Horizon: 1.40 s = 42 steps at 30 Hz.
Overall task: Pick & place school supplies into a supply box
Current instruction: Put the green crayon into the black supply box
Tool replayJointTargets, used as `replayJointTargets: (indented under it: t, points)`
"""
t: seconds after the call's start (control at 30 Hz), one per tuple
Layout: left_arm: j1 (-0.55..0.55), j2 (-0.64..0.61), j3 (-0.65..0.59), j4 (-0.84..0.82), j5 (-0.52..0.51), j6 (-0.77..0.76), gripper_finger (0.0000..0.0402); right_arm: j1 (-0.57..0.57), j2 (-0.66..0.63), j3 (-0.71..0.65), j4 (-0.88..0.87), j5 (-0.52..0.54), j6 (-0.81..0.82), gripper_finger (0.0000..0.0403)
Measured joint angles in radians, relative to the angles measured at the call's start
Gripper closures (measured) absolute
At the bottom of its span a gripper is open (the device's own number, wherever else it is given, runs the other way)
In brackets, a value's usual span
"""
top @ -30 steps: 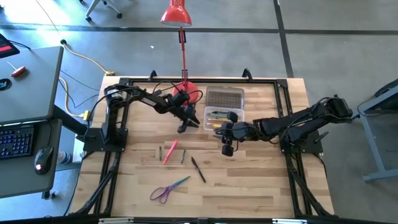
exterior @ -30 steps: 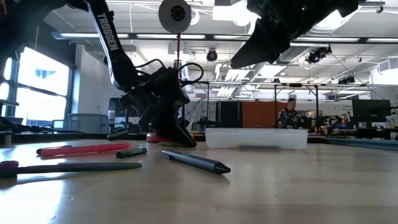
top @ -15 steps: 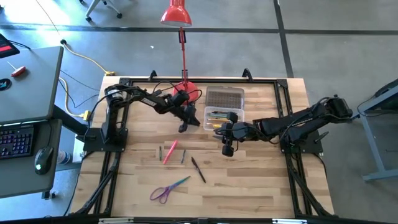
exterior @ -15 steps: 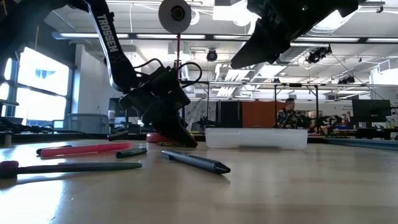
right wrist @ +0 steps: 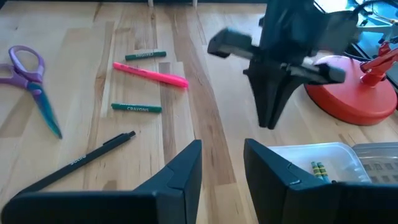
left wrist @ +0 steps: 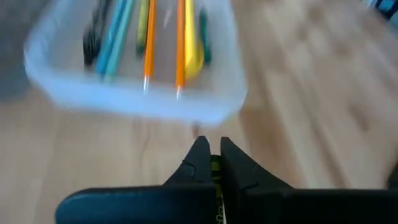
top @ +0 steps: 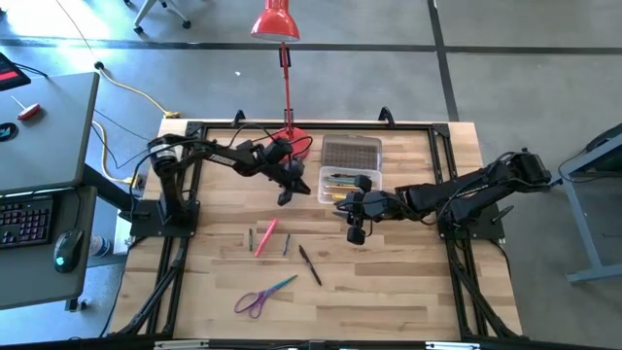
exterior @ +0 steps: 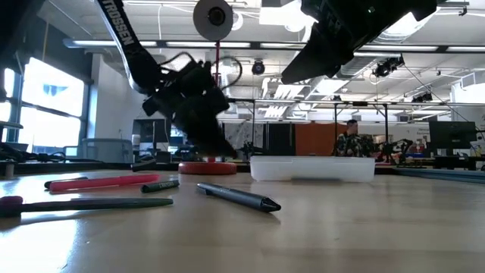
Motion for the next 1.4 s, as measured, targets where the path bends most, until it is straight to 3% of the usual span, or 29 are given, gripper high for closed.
replayJointTargets:
  t: [0.2,0.3,0.57,0.73,0.97,1.23,1.4]
  points:
    - [-0.096,-0.027,0.002,0.272,-0.038,-0.084,0.0361,0.0,0.0,0.0,0.0,0.016,0.0,0.0304]
    - [-0.158,-0.013,0.031,0.343,-0.143,-0.056,0.0363,0.0,0.0,0.0,0.0,0.024,0.001,0.0304]
    - [-0.21,0.111,0.253,0.25,-0.301,0.003,0.0349,0.07,0.0,0.001,-0.03,0.003,0.08,0.0304]
    - [-0.193,0.231,0.417,0.085,-0.293,-0.041,0.0346,0.156,0.0,0.001,-0.046,0.02,0.092,0.0304]
    - [-0.196,0.36,0.602,-0.079,-0.313,-0.061,0.0344,0.207,0.0,0.001,-0.079,0.125,0.09,0.0304]
    - [-0.194,0.372,0.641,-0.135,-0.373,-0.062,0.0342,0.207,0.0,0.001,-0.173,0.156,0.164,0.0304]
    - [-0.194,0.372,0.641,-0.142,-0.37,-0.062,0.0303,0.208,0.0,0.001,-0.206,0.155,0.23,0.0304]
